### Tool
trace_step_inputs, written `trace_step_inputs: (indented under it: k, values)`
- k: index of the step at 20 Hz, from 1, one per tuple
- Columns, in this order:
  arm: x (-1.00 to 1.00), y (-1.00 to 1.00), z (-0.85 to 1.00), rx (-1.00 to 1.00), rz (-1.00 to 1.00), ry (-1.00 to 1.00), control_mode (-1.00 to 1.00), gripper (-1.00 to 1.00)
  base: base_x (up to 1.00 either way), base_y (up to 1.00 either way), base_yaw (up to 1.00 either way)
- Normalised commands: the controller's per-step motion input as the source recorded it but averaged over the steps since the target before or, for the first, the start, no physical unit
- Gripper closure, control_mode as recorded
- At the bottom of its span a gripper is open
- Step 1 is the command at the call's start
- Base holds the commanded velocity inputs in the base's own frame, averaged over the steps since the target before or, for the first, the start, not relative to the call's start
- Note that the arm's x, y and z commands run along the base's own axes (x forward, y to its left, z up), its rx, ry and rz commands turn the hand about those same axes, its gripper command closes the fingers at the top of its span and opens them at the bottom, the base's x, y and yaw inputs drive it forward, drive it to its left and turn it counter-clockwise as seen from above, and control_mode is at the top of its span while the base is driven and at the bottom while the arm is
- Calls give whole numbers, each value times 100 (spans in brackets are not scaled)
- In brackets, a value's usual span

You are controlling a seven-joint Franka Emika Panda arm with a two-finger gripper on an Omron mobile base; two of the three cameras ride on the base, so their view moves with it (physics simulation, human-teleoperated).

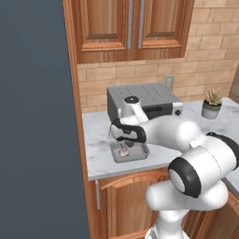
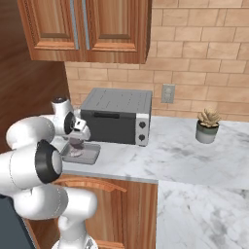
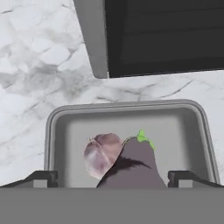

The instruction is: Take the garlic and eggplant out of the freezer and place them in the tupperware container on the counter. Then put the tupperware containing the vegetables back in the freezer.

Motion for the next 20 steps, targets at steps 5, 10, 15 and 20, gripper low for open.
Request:
trace_step_inputs:
  k: [5, 10, 15, 20]
  values:
    - [-47, -12, 0, -16, -13, -11, -100, -100, 0, 0, 0]
    - [48, -22, 0, -1, -11, 1, -100, -100, 0, 0, 0]
    - [43, -2, -10, 0, -2, 0, -100, -100, 0, 0, 0]
    - [0, 9, -43, 0, 0, 0, -100, -100, 0, 0, 0]
